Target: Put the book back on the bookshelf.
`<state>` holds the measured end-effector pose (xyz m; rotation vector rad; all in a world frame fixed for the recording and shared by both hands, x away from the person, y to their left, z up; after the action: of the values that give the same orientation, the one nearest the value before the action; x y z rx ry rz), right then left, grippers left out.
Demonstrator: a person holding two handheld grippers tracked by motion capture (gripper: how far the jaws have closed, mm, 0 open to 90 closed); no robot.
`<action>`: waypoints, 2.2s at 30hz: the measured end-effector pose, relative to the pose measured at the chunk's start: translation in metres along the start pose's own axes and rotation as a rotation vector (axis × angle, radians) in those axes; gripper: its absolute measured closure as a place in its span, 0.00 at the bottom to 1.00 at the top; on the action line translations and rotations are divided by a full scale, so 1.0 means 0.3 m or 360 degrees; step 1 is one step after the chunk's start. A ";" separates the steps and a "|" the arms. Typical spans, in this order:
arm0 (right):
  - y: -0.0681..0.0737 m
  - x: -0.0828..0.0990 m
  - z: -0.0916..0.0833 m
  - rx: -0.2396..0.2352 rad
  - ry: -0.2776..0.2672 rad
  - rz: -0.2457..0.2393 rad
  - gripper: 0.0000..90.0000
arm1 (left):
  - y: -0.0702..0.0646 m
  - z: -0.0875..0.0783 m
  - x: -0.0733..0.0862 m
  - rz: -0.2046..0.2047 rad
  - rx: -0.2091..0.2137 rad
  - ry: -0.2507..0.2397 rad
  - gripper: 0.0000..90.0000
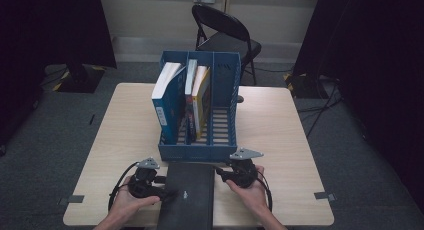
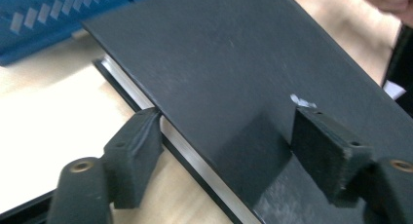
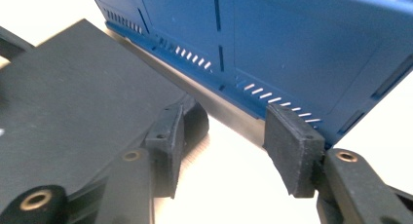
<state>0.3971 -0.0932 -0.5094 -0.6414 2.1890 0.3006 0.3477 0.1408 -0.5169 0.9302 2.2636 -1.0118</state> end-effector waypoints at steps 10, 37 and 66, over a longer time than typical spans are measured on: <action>0.004 0.019 0.053 0.0070 0.0056 0.0005 0.57 | 0.003 0.000 0.005 0.0015 0.0054 -0.0025 0.35; 0.026 0.019 0.019 -0.0033 0.0028 -0.0027 0.52 | 0.019 0.015 -0.024 -0.0162 0.0032 -0.0076 0.35; 0.024 0.030 0.010 -0.0045 0.0040 -0.0030 0.50 | -0.041 0.047 -0.062 -0.0185 0.0258 -0.0127 0.40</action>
<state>0.3905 -0.0889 -0.5183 -0.6847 2.2050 0.3154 0.3527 0.1164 -0.5077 0.8149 2.2160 -1.2765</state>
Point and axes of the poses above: each handheld gripper's, and its own axes: z roughly forward along the jaws, x roughly out of its underside, y roughly to its left, the point moved 7 cm from there along z, roughly forward along the jaws, and after that the axes turned 10 degrees about x, right-handed, at the moved point
